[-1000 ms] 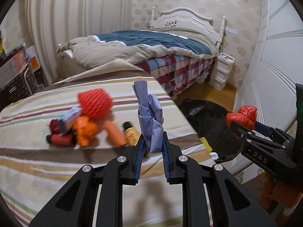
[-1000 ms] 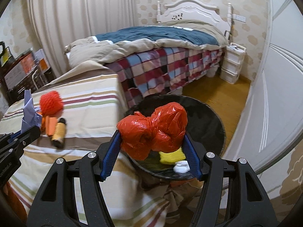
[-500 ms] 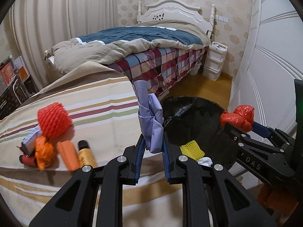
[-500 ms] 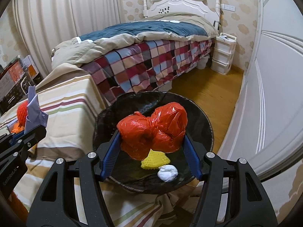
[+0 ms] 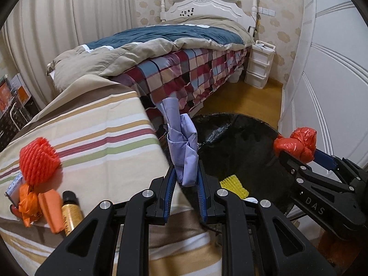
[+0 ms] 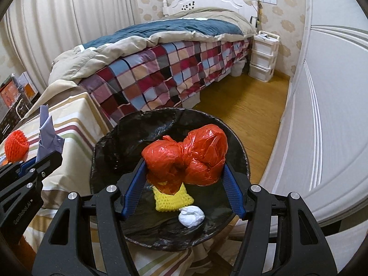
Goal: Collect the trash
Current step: 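Open both tools to drop the cloth and red bag into the bin, then move both tools back toward the remaining trash on the bed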
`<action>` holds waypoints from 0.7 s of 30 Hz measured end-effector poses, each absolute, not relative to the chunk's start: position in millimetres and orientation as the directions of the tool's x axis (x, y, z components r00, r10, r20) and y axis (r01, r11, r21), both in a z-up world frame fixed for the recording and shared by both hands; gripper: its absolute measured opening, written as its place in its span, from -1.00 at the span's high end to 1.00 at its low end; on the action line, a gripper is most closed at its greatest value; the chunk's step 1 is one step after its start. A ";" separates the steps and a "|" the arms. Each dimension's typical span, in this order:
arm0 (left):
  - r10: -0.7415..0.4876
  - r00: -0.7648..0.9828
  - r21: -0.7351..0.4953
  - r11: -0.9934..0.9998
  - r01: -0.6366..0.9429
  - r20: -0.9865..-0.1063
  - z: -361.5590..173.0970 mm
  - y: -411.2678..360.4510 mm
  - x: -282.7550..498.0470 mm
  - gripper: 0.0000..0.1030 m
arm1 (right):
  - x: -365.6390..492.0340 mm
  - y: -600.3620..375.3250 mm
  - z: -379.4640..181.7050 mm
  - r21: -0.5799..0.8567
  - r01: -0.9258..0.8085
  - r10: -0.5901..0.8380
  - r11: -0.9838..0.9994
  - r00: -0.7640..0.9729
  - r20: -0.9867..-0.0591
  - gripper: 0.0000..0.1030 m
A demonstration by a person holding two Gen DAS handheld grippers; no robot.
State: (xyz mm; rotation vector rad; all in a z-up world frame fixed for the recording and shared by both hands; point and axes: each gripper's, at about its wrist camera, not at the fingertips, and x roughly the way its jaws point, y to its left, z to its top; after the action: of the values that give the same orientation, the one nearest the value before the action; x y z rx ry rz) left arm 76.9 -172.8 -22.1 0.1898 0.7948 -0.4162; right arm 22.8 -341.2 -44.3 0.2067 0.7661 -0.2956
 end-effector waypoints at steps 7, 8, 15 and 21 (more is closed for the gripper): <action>-0.278 0.622 0.038 0.895 0.444 -0.732 -28.9 -186.4 79.2 0.61 | 26.7 -352.4 -50.7 0.079 0.357 -0.196 0.931 0.670 -0.716 -0.21; -0.276 0.620 0.038 0.895 0.444 -0.735 -29.9 -187.1 80.0 0.61 | 27.4 -353.3 -51.5 0.079 0.358 -0.196 0.930 0.669 -0.717 -0.21; -0.270 0.629 0.049 0.896 0.441 -0.729 -29.5 -191.8 80.9 0.43 | 30.2 -355.7 -56.1 0.072 0.365 -0.203 0.928 0.660 -0.724 -0.24; -0.270 0.650 0.047 0.903 0.427 -0.710 -25.1 -188.9 78.8 -0.20 | 29.1 -355.9 -54.9 0.059 0.375 -0.222 0.925 0.661 -0.716 -0.41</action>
State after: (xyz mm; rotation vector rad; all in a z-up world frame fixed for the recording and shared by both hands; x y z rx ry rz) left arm 78.8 -188.9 -25.1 0.2182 0.7665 -0.3995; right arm 29.1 -355.9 -54.9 0.2092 0.7787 -0.3403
